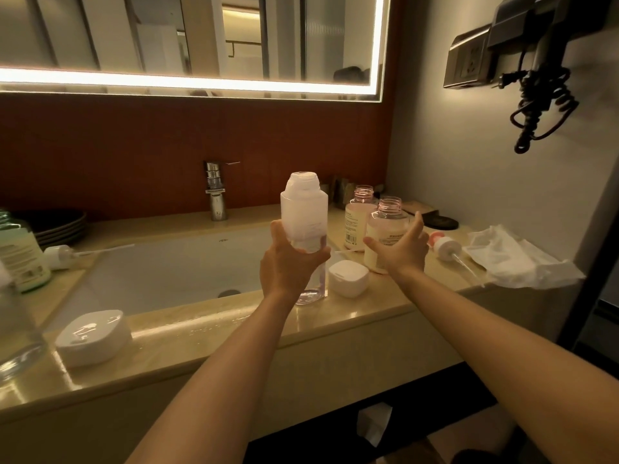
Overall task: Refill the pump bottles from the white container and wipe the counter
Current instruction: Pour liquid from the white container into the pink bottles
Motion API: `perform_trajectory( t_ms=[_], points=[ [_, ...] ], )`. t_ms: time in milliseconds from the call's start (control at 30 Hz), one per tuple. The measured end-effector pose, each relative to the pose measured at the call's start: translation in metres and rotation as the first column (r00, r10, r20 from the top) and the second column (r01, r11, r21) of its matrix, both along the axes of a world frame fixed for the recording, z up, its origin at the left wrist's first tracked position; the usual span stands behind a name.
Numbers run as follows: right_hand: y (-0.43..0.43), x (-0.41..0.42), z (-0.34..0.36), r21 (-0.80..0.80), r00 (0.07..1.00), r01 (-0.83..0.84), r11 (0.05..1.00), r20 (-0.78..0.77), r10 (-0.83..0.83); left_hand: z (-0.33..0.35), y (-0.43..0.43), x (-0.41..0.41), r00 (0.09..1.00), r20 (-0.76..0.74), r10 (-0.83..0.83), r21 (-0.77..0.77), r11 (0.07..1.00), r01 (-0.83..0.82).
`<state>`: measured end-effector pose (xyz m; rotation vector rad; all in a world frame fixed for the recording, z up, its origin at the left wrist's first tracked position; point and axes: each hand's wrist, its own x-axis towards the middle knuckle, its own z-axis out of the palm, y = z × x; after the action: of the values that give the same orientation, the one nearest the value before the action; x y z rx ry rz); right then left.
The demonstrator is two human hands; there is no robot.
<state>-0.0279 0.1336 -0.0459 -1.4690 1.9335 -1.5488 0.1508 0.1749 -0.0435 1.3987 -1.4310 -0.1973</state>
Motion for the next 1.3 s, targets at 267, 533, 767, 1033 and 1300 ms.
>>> perform_trajectory(
  t_ms=[267,533,767,1033,1300],
  points=[
    [-0.017,0.001,-0.001,-0.035,0.987,-0.159,0.987,0.005,0.159,0.0,-0.003,-0.001,1.0,0.008,0.0,0.006,1.0,0.0],
    [-0.004,0.031,0.038,-0.385,0.961,-0.259,0.886,-0.013,0.275,0.018,0.0,0.022,0.999,0.038,0.024,-0.032,0.999,-0.023],
    [0.029,0.098,0.02,-0.36,0.914,-0.401,0.842,-0.092,0.395,0.044,0.006,0.064,0.984,0.142,0.111,-0.114,0.989,-0.095],
    [0.046,0.131,-0.018,-0.276,0.911,-0.411,0.869,-0.142,0.386,0.025,0.021,0.106,0.901,0.381,0.206,-0.157,0.975,-0.157],
    [0.044,0.136,-0.02,-0.296,0.917,-0.395,0.87,-0.074,0.392,0.024,0.015,0.121,0.796,0.556,0.24,-0.23,0.964,-0.13]
  ],
)
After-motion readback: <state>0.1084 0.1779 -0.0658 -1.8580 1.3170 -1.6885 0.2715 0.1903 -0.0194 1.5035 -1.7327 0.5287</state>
